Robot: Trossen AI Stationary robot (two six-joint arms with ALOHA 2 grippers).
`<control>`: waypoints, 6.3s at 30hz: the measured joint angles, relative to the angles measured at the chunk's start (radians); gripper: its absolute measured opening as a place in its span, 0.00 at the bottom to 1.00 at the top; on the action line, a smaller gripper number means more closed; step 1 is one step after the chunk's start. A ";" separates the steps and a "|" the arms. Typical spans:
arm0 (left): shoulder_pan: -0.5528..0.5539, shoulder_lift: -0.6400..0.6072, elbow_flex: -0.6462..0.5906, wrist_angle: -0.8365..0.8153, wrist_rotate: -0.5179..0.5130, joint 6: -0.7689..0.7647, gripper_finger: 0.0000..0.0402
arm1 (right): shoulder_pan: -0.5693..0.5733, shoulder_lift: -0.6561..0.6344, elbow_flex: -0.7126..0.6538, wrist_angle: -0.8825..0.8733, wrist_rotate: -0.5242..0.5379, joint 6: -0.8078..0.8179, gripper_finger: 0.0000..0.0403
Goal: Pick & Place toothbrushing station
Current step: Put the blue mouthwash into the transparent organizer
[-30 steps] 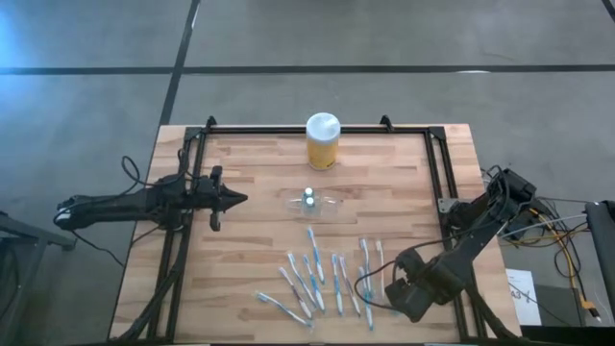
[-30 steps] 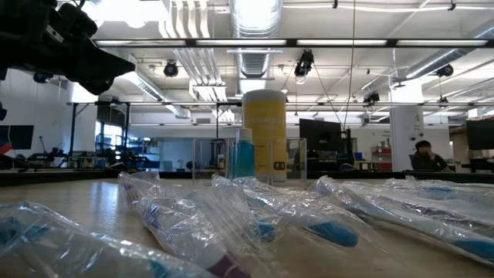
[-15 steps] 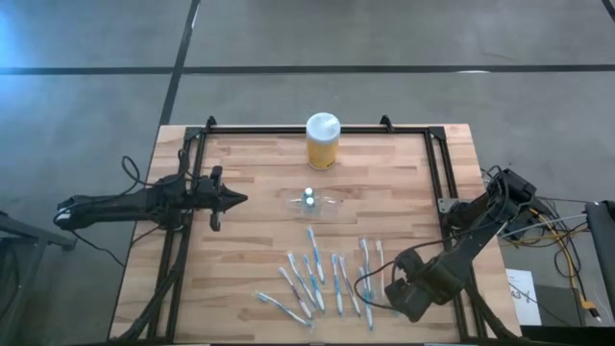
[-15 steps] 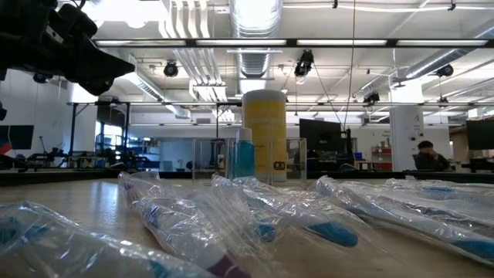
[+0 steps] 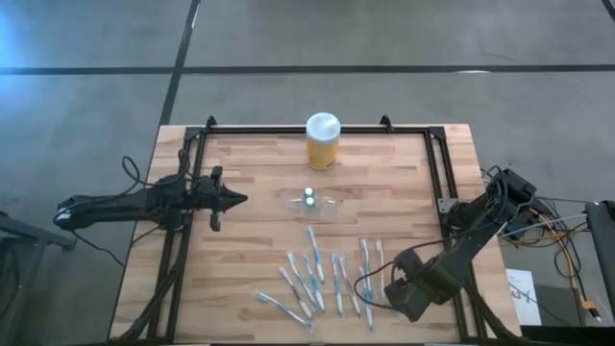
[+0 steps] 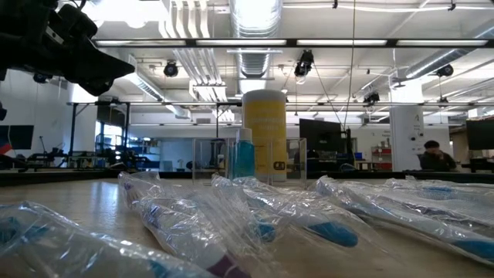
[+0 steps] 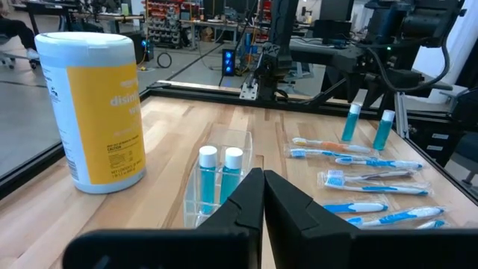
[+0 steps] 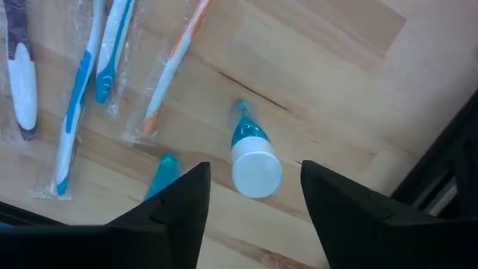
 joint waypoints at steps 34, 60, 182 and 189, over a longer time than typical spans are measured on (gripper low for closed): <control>0.000 0.000 -0.001 0.002 0.000 0.004 0.03 | -0.039 -0.048 -0.012 -0.033 -0.014 -0.172 0.21; 0.000 0.000 -0.001 0.002 -0.008 0.010 0.03 | -0.314 -0.061 0.401 -0.185 0.222 -0.771 0.21; 0.000 0.000 -0.001 -0.006 -0.008 -0.149 0.03 | -0.951 0.591 1.005 -0.288 0.079 -1.143 0.23; 0.000 0.000 -0.001 -0.006 -0.009 -0.149 0.03 | -0.956 0.590 1.005 -0.282 0.057 -1.143 0.23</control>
